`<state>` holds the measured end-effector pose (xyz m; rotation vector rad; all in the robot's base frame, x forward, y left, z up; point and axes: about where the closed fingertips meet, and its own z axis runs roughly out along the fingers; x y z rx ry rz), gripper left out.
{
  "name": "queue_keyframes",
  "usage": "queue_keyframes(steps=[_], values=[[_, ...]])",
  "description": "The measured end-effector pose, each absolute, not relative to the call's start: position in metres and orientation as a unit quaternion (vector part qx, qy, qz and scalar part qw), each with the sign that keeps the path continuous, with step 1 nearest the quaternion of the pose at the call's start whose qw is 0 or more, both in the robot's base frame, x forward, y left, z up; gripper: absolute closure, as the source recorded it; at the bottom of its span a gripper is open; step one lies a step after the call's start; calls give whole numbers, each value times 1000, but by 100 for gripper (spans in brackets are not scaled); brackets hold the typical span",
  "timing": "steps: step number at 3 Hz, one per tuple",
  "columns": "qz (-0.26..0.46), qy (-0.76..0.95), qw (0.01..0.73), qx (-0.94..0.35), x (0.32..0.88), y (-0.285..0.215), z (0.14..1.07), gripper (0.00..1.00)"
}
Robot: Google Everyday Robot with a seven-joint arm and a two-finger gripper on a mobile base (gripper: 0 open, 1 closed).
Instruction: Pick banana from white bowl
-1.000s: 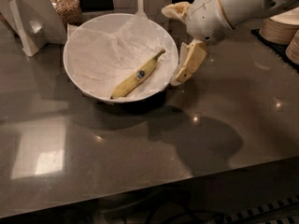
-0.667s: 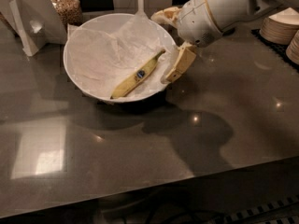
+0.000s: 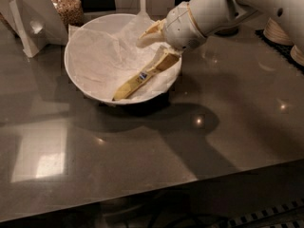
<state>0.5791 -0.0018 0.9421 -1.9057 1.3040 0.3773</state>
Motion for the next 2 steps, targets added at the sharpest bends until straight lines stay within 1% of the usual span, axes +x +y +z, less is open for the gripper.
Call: queue_keyframes(steps=[1,2], values=[[156,506,381,-759,581,9,929,54],[162,503,366,-766,580,16,915,50]])
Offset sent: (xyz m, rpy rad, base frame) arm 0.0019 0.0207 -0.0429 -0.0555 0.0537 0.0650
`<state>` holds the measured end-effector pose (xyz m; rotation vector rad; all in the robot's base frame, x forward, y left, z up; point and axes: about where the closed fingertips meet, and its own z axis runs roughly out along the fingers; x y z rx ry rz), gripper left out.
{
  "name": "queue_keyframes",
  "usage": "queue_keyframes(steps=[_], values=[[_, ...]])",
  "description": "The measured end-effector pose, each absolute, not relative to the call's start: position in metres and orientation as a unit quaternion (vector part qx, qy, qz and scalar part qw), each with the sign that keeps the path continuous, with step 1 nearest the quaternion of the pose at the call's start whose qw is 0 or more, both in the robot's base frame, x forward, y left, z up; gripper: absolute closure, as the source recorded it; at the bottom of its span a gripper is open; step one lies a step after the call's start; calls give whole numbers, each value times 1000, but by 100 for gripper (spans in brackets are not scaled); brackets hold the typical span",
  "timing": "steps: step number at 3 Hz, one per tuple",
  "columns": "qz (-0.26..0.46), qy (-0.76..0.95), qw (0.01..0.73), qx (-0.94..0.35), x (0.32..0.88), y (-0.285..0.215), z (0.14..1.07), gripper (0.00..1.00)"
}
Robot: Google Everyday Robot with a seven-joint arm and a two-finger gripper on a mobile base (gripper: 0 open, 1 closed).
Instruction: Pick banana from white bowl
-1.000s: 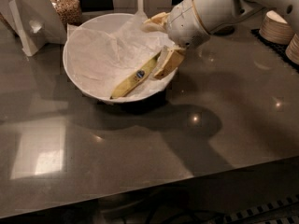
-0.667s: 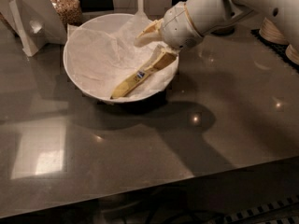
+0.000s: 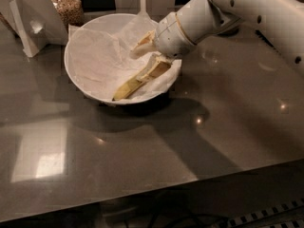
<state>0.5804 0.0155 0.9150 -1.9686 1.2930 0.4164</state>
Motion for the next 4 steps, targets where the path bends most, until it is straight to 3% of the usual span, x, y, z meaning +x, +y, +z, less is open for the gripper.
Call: queue_keyframes(steps=[1,4], values=[[163,501,348,-776,579,20,901,46],[125,483,302,-812,594,30,882,48]])
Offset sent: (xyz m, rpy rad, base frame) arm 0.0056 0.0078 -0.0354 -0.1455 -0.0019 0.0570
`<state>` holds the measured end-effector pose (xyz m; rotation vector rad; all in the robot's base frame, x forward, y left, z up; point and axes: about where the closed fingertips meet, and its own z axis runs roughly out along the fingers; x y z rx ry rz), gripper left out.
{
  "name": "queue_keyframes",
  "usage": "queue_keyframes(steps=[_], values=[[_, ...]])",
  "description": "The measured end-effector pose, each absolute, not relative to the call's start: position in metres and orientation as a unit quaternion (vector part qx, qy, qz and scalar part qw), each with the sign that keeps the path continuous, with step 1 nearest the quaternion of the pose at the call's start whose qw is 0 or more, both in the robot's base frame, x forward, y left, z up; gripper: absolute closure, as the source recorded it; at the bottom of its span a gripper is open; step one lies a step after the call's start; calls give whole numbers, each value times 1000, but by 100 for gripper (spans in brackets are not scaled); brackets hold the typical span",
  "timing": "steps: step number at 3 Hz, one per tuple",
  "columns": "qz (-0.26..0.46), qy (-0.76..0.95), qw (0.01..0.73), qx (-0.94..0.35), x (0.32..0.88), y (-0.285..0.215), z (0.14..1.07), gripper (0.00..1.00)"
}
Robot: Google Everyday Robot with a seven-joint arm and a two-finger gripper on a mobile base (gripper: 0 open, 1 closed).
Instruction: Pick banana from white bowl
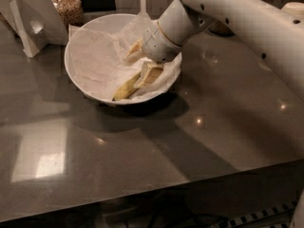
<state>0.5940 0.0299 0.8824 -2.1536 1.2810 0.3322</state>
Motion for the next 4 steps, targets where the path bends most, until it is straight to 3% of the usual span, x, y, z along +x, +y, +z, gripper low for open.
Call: queue_keyframes(steps=[4], values=[[111,479,260,-831,623,32,848,50]])
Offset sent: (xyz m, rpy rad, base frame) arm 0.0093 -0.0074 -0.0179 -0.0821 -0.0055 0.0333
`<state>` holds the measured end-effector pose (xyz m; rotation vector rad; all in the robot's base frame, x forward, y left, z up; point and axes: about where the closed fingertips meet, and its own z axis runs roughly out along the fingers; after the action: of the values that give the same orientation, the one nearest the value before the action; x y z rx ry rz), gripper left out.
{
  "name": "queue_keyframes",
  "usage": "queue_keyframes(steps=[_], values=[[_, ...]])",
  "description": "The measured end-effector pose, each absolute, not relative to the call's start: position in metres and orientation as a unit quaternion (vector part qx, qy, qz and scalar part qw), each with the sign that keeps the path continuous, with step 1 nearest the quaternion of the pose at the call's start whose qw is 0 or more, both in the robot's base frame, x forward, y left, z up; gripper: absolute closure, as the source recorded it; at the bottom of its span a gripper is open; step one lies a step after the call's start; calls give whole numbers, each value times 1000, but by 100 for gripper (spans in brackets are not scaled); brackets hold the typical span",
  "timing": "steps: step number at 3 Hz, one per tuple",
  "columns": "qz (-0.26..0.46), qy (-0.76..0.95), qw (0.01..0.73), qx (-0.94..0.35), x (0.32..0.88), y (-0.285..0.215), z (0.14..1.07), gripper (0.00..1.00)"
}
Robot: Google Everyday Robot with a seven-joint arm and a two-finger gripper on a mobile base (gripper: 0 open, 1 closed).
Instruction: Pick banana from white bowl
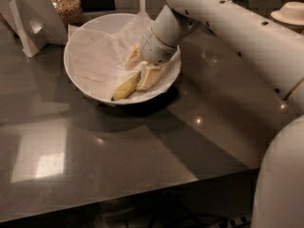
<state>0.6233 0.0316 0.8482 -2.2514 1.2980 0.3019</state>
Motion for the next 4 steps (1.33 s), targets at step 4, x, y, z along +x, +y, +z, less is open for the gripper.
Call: queue_keyframes(steps=[4], values=[[186,504,352,-767,589,12,893,100]])
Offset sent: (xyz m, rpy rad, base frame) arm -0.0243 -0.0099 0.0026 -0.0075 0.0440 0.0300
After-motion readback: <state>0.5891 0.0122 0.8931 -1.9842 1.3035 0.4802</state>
